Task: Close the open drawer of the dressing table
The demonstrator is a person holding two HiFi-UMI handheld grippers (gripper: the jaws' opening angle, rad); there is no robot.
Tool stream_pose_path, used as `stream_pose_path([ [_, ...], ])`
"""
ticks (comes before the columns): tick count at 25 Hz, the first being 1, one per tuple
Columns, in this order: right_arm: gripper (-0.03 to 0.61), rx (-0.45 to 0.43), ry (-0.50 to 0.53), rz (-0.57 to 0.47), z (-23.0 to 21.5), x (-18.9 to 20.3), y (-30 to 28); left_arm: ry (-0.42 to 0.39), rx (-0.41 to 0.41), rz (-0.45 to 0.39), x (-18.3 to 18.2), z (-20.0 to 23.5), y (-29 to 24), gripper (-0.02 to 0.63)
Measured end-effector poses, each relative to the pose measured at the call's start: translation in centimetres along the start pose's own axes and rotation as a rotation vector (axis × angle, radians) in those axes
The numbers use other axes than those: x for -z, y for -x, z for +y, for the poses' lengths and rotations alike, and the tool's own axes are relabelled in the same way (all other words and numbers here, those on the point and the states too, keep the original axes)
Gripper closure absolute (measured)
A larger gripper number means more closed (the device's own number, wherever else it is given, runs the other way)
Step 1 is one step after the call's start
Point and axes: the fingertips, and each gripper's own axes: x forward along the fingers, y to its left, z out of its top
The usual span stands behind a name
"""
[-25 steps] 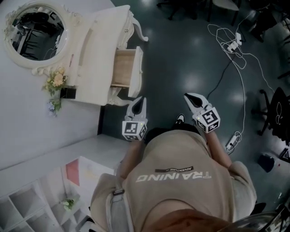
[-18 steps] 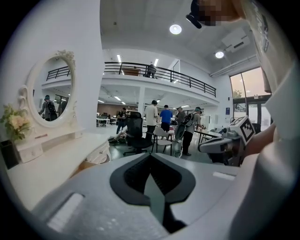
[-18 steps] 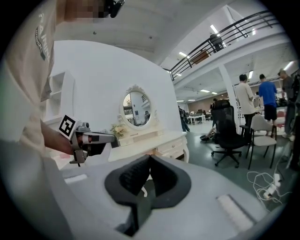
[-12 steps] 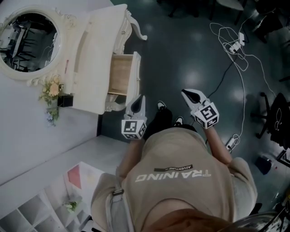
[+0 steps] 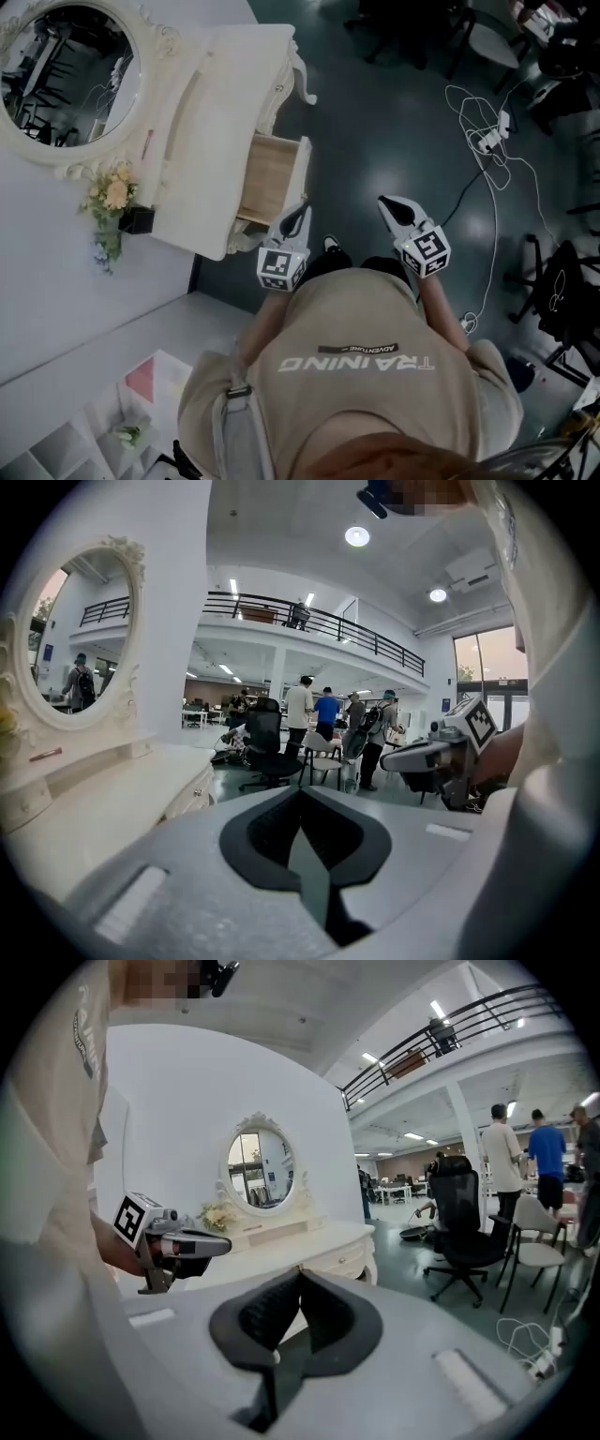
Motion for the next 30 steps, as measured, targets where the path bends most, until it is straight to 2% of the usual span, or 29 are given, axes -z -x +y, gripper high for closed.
stream_pose_path([
  [3,0.574,-0.037,0.01,0.005,0.3,-1.0,-4.0,0.006,-0.037,0.005,0.4,3.4,0.2,0.607],
  [8,0.574,-0.13,0.036,0.034,1.2,-2.2,-9.0,0.06,-0.139,0.019,0.9,7.9,1.8,0.607],
  [18,0.574,-0.407,0.115,0.13,0.0,-3.5,-19.3,0.166,-0.442,0.046,2.0,13.8,2.3,0.607],
  [24,0.574,-0.62,0.201,0.155,-2.6,-6.1,-26.3,0.214,-0.655,0.039,-0.1,16.8,0.2,0.607],
  [30,0.574,-0.773,0.215,0.196,-3.8,-6.9,-30.5,0.236,-0.828,0.03,-1.8,17.7,-0.4,0.607],
])
